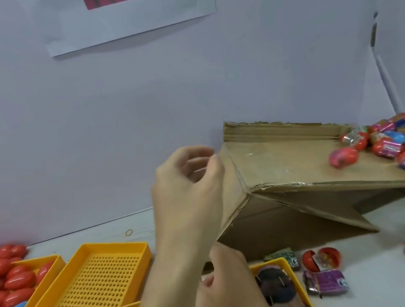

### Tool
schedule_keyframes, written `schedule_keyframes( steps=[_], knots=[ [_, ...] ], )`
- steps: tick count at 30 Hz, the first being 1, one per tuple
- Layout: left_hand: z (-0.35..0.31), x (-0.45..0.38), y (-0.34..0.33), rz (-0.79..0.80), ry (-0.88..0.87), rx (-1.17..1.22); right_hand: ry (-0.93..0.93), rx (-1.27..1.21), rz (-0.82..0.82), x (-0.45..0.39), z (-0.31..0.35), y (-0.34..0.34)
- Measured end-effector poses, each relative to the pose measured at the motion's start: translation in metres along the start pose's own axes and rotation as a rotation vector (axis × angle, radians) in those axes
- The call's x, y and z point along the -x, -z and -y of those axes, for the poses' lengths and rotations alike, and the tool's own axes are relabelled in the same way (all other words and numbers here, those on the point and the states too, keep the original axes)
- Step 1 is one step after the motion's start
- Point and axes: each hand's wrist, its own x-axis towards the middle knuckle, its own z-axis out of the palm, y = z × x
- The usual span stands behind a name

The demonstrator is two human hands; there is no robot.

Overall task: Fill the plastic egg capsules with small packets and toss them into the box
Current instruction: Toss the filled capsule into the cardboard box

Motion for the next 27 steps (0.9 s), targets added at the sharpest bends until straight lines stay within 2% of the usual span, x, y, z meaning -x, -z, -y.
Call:
schedule_keyframes(
  steps=[4,8,10,17,22,24,27],
  knots=[
    [0.024,0.01,0.047,0.0,0.048,-0.138,0.001,0.015,-0.02,-0.002,0.004,-0.006],
    [0.063,0.018,0.095,0.14,0.181,-0.529,0.013,0.039,-0.018,0.001,-0.001,-0.002],
    [0.081,0.019,0.12,0.098,0.196,-0.667,-0.001,0.012,0.004,0.0,-0.001,-0.001],
    [0.11,0.012,0.168,-0.169,0.265,-0.536,-0.051,-0.02,0.033,-0.003,-0.003,-0.007],
    [0.113,0.0,0.191,-0.438,0.249,-0.535,-0.028,-0.047,0.01,-0.004,-0.007,-0.013],
    [0.115,-0.014,0.201,-0.454,0.235,-0.59,-0.026,-0.043,0.011,-0.004,-0.009,-0.013],
    [0.122,-0.041,0.213,-0.364,0.301,-0.756,-0.026,-0.026,0.013,-0.005,-0.008,-0.012]
  ],
)
